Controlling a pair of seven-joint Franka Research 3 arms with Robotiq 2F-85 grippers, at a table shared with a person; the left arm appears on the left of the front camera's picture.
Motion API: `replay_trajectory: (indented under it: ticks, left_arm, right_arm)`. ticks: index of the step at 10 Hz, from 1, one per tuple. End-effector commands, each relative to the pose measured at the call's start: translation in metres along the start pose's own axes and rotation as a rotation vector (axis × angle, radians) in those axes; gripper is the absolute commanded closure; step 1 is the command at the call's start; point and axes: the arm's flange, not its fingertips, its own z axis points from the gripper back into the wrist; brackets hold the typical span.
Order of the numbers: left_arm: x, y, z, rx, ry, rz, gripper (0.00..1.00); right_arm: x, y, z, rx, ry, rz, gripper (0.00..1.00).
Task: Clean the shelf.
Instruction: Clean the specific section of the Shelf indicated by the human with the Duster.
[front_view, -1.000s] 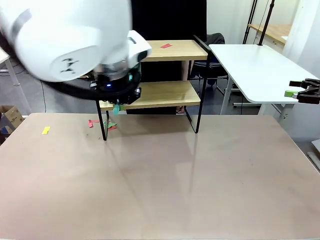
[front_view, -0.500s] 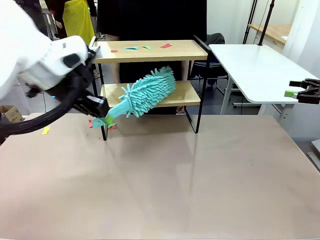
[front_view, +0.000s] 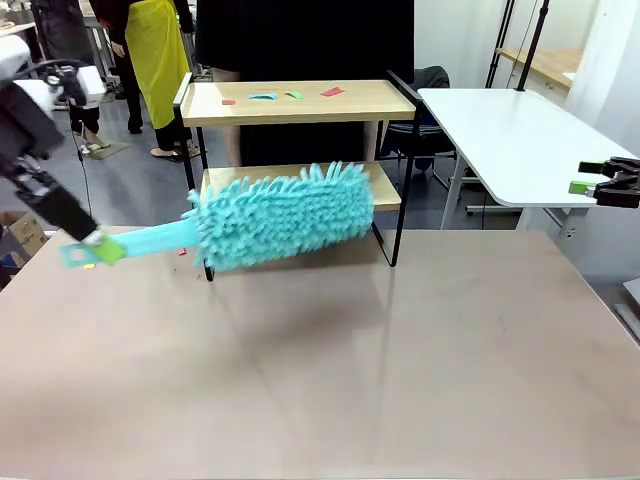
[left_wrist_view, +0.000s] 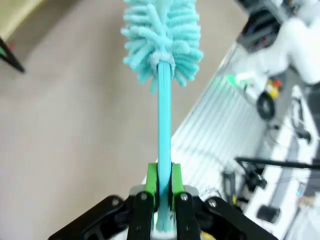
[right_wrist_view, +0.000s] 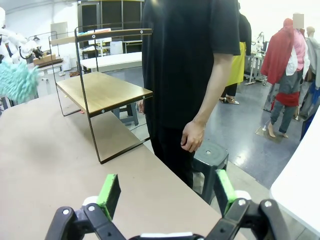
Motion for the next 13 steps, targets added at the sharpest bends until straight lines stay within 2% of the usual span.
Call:
replay_trajectory:
  ticks: [1,2,3,5,6,8,10,11,12,13]
  left_arm:
    - [0.004,-0.006,0.029,0.095,0.195,-0.072,0.87]
    - [0.003,-0.011,0.046,0.161,0.274,-0.055,0.87]
    - [0.003,-0.02,0.065,0.239,0.366,-0.105,0.87]
    - [0.007,-0.031,0.094,0.381,0.616,-0.146,0.87]
    - [0.008,-0.035,0.101,0.428,0.754,-0.187,0.87]
    - [0.009,-0.045,0.11,0.428,0.966,-0.273,0.87]
    - [0.016,-0.048,0.11,0.441,1.02,-0.3,0.87]
    - [0.014,-0.05,0.108,0.463,0.993,-0.328,0.87]
    - [0.013,-0.049,0.101,0.426,0.993,-0.267,0.87]
    - [0.013,-0.049,0.101,0.426,0.993,-0.267,0.87]
  right_arm:
    - [0.006,0.001,-0.002,-0.01,0.015,-0.01,0.0]
    - [0.006,0.001,-0.002,-0.01,0.015,-0.01,0.0]
    - [0.006,0.001,-0.002,-0.01,0.015,-0.01,0.0]
    - [0.006,0.001,-0.002,-0.01,0.015,-0.01,0.0]
    - [0.006,0.001,-0.002,-0.01,0.015,-0.01,0.0]
    - [0.006,0.001,-0.002,-0.01,0.015,-0.01,0.0]
    - [0.006,0.001,-0.002,-0.01,0.015,-0.01,0.0]
    - [0.006,0.001,-0.002,-0.01,0.015,-0.01,0.0]
    - [0.006,0.001,-0.002,-0.01,0.015,-0.01,0.0]
    - [0.006,0.001,-0.002,-0.01,0.015,-0.01,0.0]
